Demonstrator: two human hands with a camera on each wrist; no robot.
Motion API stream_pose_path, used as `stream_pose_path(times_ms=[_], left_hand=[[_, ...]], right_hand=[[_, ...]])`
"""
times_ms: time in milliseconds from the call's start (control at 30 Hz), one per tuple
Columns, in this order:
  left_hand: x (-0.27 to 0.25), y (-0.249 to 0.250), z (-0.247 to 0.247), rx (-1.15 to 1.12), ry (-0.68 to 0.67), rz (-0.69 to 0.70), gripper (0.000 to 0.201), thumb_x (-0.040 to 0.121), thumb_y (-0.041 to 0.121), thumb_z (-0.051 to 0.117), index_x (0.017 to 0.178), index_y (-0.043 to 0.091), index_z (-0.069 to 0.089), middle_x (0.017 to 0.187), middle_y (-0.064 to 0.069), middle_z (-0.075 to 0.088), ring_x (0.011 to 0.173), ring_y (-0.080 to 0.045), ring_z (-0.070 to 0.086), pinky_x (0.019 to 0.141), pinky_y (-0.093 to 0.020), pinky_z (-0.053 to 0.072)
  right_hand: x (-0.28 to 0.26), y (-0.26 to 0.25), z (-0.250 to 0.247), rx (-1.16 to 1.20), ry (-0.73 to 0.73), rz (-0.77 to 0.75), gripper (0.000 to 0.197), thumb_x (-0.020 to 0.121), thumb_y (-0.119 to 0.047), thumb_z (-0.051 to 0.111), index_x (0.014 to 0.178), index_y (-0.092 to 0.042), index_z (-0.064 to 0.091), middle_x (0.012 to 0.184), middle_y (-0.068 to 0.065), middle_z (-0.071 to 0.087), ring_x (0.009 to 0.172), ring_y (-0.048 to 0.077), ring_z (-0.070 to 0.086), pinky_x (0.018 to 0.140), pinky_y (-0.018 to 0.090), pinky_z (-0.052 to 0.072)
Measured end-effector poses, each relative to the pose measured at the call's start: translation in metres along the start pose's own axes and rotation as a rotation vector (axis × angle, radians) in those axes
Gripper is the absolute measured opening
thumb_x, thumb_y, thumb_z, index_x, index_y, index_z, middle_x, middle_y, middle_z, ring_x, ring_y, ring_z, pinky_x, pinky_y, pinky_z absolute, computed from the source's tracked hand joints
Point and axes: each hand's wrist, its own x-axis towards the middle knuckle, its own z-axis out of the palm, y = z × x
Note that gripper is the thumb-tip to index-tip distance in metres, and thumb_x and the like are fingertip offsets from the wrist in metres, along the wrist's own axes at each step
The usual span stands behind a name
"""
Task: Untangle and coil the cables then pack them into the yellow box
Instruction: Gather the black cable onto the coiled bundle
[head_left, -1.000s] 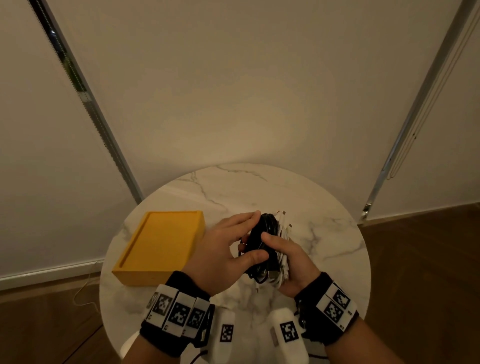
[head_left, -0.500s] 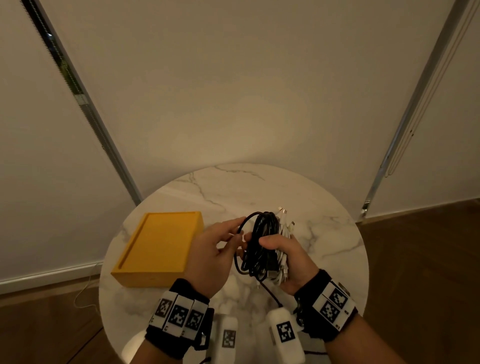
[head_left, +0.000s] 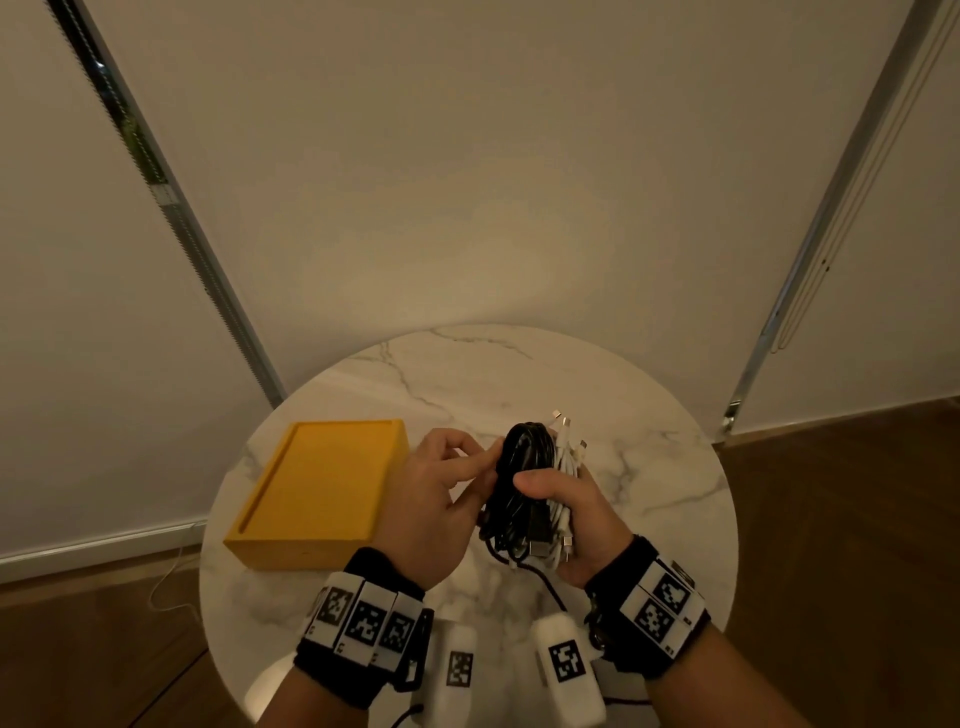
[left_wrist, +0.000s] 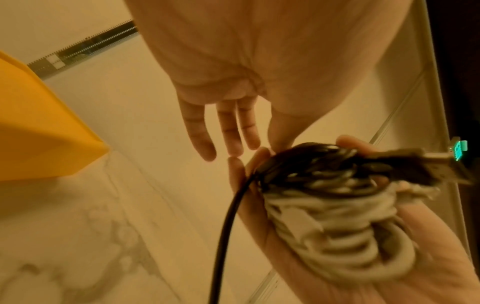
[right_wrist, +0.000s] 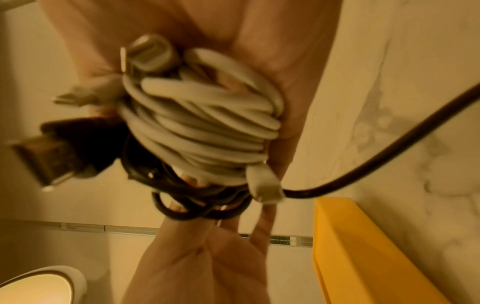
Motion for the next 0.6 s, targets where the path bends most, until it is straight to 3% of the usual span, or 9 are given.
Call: stream_pose_path(times_ms=[67, 133, 200, 267, 367, 467, 567, 600], left_hand=[[-0.002, 0.004, 0.001, -0.084, -0.068, -0.062, 0.043, 0.102, 0.022, 0.053, 0.141, 0.041, 0.05, 0.118, 0.014, 0.049, 0.104, -0.013, 0.058, 0.083, -0.034, 0.059], [-0.005, 0.013, 0.006, -0.281, -0.112, -0.209, 0.042, 0.104, 0.036, 0.042, 0.146, 0.037, 0.04, 0.128, 0.009, 0.055, 0.112, -0.006, 0.061, 0.09, -0.025, 0.055], [-0.009, 0.02, 0.01, -0.418, -0.108, -0.357, 0.035, 0.105, 0.037, 0.032, 0.139, 0.034, 0.04, 0.125, 0.01, 0.06, 0.106, 0.005, 0.063, 0.082, -0.014, 0.052], [-0.012, 0.022, 0.014, -0.452, -0.108, -0.419, 0.03, 0.107, 0.03, 0.029, 0.13, 0.03, 0.049, 0.115, 0.009, 0.065, 0.096, 0.002, 0.066, 0.071, -0.006, 0.048], [-0.014, 0.017, 0.024, -0.412, -0.148, -0.462, 0.025, 0.108, 0.023, 0.036, 0.125, 0.025, 0.055, 0.111, -0.005, 0.066, 0.103, -0.021, 0.064, 0.078, -0.014, 0.05], [-0.018, 0.01, 0.037, -0.331, -0.13, -0.481, 0.02, 0.105, 0.018, 0.045, 0.122, 0.019, 0.056, 0.1, -0.001, 0.066, 0.089, -0.018, 0.063, 0.078, -0.026, 0.052], [-0.023, 0.008, 0.044, -0.259, -0.128, -0.538, 0.021, 0.102, 0.018, 0.051, 0.123, 0.019, 0.054, 0.104, 0.0, 0.066, 0.078, -0.017, 0.068, 0.07, -0.026, 0.055], [-0.025, 0.008, 0.045, -0.243, -0.154, -0.561, 0.023, 0.101, 0.017, 0.052, 0.124, 0.02, 0.051, 0.103, 0.0, 0.065, 0.075, -0.017, 0.069, 0.069, -0.025, 0.056]], right_hand=[[0.002, -0.003, 0.001, -0.019, 0.03, -0.035, 0.061, 0.059, -0.015, 0.079, 0.109, 0.016, 0.061, 0.097, 0.028, 0.065, 0.084, 0.043, 0.068, 0.073, 0.053, 0.059], [0.007, -0.007, 0.003, -0.005, 0.06, -0.047, 0.064, 0.06, -0.018, 0.082, 0.111, 0.016, 0.061, 0.101, 0.029, 0.066, 0.092, 0.045, 0.068, 0.079, 0.056, 0.059], [0.013, -0.01, 0.004, 0.057, 0.114, -0.07, 0.079, 0.055, -0.019, 0.089, 0.118, 0.016, 0.057, 0.104, 0.028, 0.064, 0.091, 0.041, 0.068, 0.079, 0.053, 0.06], [0.018, -0.012, 0.007, 0.102, 0.173, -0.131, 0.095, 0.051, -0.021, 0.095, 0.125, 0.015, 0.05, 0.106, 0.028, 0.061, 0.091, 0.04, 0.065, 0.077, 0.049, 0.058], [0.023, -0.011, 0.006, 0.1, 0.251, -0.246, 0.082, 0.058, -0.015, 0.089, 0.122, 0.015, 0.048, 0.095, 0.024, 0.062, 0.084, 0.038, 0.065, 0.076, 0.052, 0.058], [0.023, -0.006, 0.005, 0.01, 0.298, -0.306, 0.085, 0.057, -0.01, 0.087, 0.131, 0.002, 0.045, 0.096, 0.021, 0.064, 0.084, 0.038, 0.064, 0.08, 0.06, 0.056], [0.02, -0.002, 0.003, -0.163, 0.307, -0.362, 0.072, 0.05, -0.017, 0.088, 0.113, -0.018, 0.052, 0.093, 0.012, 0.062, 0.082, 0.024, 0.065, 0.076, 0.046, 0.059], [0.018, -0.001, 0.002, -0.23, 0.297, -0.386, 0.068, 0.052, -0.015, 0.088, 0.109, -0.02, 0.052, 0.092, 0.008, 0.061, 0.081, 0.019, 0.065, 0.074, 0.042, 0.059]])
